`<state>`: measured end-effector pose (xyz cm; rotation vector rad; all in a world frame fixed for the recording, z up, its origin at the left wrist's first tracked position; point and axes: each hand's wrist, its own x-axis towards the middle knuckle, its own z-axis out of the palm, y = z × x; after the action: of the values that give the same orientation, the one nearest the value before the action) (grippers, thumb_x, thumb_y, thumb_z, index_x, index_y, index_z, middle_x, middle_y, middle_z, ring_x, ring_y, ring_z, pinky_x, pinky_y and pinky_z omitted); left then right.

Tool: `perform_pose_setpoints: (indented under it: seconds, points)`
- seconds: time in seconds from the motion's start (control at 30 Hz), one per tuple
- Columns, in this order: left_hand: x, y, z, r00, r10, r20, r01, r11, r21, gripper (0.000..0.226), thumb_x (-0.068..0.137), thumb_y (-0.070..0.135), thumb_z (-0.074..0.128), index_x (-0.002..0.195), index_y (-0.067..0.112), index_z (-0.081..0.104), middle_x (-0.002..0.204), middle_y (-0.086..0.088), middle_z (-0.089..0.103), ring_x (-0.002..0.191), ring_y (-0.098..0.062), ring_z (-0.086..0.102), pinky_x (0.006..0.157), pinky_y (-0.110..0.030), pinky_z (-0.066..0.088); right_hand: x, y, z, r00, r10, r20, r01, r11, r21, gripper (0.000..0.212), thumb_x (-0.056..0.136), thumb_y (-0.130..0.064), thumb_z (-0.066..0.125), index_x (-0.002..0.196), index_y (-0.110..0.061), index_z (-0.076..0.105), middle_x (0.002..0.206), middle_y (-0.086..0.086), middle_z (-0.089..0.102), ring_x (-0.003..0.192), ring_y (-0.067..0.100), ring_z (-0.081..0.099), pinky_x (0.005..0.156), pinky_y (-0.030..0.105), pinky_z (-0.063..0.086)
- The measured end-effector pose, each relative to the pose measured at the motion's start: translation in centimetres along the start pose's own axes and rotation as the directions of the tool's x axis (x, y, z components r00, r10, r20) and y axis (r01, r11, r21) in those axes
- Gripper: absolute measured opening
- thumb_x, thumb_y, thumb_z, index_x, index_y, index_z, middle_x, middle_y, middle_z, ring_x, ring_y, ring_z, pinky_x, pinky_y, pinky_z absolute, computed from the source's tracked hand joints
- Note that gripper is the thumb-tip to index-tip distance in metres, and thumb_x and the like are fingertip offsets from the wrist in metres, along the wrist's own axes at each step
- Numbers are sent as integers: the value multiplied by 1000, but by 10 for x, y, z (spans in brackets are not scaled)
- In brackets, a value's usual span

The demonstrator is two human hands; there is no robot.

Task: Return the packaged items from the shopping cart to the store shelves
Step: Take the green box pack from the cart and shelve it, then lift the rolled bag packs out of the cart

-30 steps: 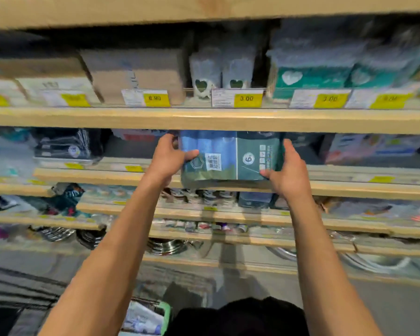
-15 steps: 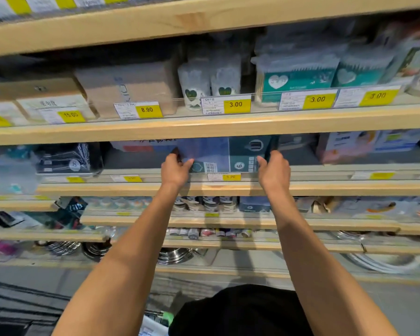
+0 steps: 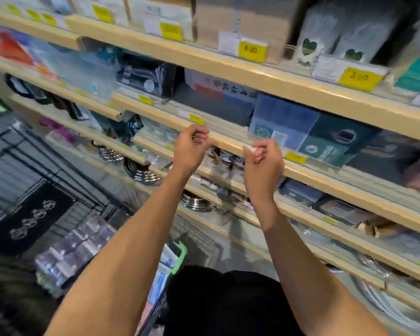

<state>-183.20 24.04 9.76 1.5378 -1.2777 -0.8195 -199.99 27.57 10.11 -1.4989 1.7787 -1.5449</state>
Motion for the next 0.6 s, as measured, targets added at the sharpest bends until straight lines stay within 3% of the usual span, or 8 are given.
perform_pose_setpoints:
  seconds: [0.1,0.23,0.3,0.37,0.5,0.6]
  points:
    - [-41,-50,-65,975,-177,-137,176,984,-20,17,84,20,74,98,14,67,79,4,65,75,-13,63,81,-37,56,-50,-15,46,935,-15,355,0,999,43,16,84,-19,74,79,-21,58,64,-5,57,59,10,55,59,24,46]
    - [-113,-108,-151,848,-423,-319,407,906,-118,9,77,29,72,80,29,64,70,2,62,72,-21,62,72,-33,54,-117,-24,97,755,-67,652,7,996,94,16,86,-17,73,77,-17,59,59,-11,51,51,4,45,55,20,40]
    - [-159,-131,-194,722,-545,-426,486,838,-249,15,86,17,70,78,23,59,67,0,56,67,-20,57,56,-22,47,-157,-30,125,618,-70,783,-2,996,90,15,88,-18,70,78,-13,60,60,-10,49,51,2,46,58,22,39]
    - [-208,-157,-237,555,-642,-529,513,765,-390,23,92,5,65,77,19,55,69,-2,54,63,-15,52,50,-19,43,-206,-38,159,445,-64,893,-18,997,80,14,88,-17,69,77,-13,61,60,-11,49,51,-2,48,59,23,40]
    - [-269,-214,-293,262,-740,-620,534,646,-546,20,88,5,69,75,16,58,82,-8,60,75,-18,56,71,-28,46,-277,-36,223,173,-46,984,45,998,39,20,81,-33,66,67,-21,61,60,-7,57,55,1,48,62,28,41]
    - [-281,-259,-316,133,-791,-597,501,574,-648,19,87,11,73,77,17,57,99,-12,65,88,-20,59,79,-33,46,-304,-29,260,84,49,995,117,991,-59,19,82,-34,69,72,-18,66,63,-1,63,60,14,56,65,30,46]
